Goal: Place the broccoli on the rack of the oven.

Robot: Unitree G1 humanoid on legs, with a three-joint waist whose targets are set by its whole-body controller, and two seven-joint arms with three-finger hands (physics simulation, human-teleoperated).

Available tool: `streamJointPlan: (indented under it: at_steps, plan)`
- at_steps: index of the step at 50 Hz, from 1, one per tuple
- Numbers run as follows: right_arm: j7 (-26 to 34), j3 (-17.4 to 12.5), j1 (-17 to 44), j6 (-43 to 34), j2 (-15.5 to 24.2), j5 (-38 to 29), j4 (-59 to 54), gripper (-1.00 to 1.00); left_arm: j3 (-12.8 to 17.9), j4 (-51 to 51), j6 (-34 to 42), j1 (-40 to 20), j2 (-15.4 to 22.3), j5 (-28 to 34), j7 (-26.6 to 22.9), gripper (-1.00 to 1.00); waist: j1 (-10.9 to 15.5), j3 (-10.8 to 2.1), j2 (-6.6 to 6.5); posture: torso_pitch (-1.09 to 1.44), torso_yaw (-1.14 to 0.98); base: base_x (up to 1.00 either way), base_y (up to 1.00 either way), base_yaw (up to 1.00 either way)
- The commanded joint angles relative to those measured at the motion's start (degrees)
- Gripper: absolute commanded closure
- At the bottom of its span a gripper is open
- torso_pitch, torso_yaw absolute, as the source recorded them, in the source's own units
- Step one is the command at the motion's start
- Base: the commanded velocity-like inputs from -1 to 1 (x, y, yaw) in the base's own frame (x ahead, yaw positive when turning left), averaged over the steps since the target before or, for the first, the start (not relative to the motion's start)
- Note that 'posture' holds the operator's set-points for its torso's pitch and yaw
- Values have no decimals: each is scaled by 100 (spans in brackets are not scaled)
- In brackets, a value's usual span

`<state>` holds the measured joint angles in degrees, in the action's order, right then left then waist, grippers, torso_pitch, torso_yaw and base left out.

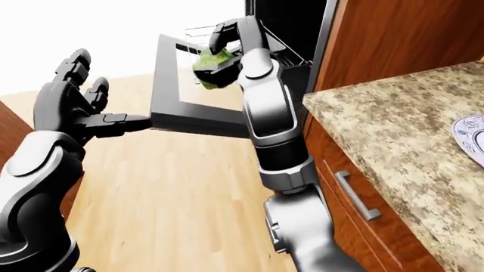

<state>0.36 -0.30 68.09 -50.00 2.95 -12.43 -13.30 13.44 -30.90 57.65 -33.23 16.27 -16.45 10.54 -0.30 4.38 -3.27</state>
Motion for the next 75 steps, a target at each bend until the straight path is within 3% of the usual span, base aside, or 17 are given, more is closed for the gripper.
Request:
streamJointPlan:
  at_steps: [1,3,11,16,17,19,26,30,31,40,43,52,56,66,70,71,75]
  plan:
    - [-26,-5,328,314,11,8,362,100,85,-192,-246,-165,82,51,19,-100,-16,-188,-98,0,0,5,0,0]
    - [-26,-5,342,300,13,13,361,100,101,-216,-202,-190,85,37,28,-100,1,-418,8,0,0,6,0,0]
    - [-7,-12,465,279,41,24,279,100,106,-231,-207,-191,91,20,38,-100,4,-384,55,0,0,9,0,0]
    - [9,-8,526,264,48,27,244,100,119,-245,-190,-201,96,3,49,-100,36,-460,686,0,0,13,0,0]
    - [19,-2,539,284,53,25,210,100,116,-228,-204,-202,98,4,49,-100,7,-381,394,0,0,17,0,0]
    - [26,-3,564,303,53,25,162,100,115,-215,-210,-207,101,1,48,-100,6,-379,501,0,0,18,0,0]
    - [32,-13,580,309,51,19,139,100,137,-246,-179,-201,113,-25,57,-100,-7,-279,140,0,0,18,0,0]
    - [43,-7,562,316,60,5,149,100,127,-230,-215,-184,109,-23,53,-100,-109,-504,-438,0,0,19,0,0]
    - [53,7,556,271,52,-4,200,100,126,-255,-185,-189,114,-28,59,-100,-41,-361,-217,0,0,20,0,0]
    - [99,8,504,276,36,-28,225,100,102,-225,-221,-187,103,-7,51,-100,26,-317,157,0,0,19,0,0]
    - [109,8,545,251,34,-30,235,100,122,-272,-172,-202,108,-28,59,-100,73,-408,586,0,0,20,0,0]
    - [107,9,516,261,23,-36,244,100,106,-280,-170,-195,100,-30,68,-100,-13,-257,176,0,0,20,0,0]
    - [136,-4,567,245,69,-46,210,100,114,-310,-159,-200,97,-41,72,-100,-91,-395,-387,0,0,19,0,0]
    - [101,-19,637,308,69,-20,83,100,115,-266,-222,-217,108,-34,63,-100,15,-333,110,0,0,19,0,0]
    - [106,-19,680,251,82,-22,117,100,120,-300,-183,-225,107,-53,81,-100,69,-433,680,0,0,19,0,0]
    - [98,-14,668,236,66,-21,136,100,111,-282,-210,-216,107,-47,76,-100,23,-348,370,0,0,20,0,0]
    - [94,-32,708,277,82,-5,61,100,119,-290,-187,-235,109,-59,91,-100,18,-383,427,0,0,19,0,0]
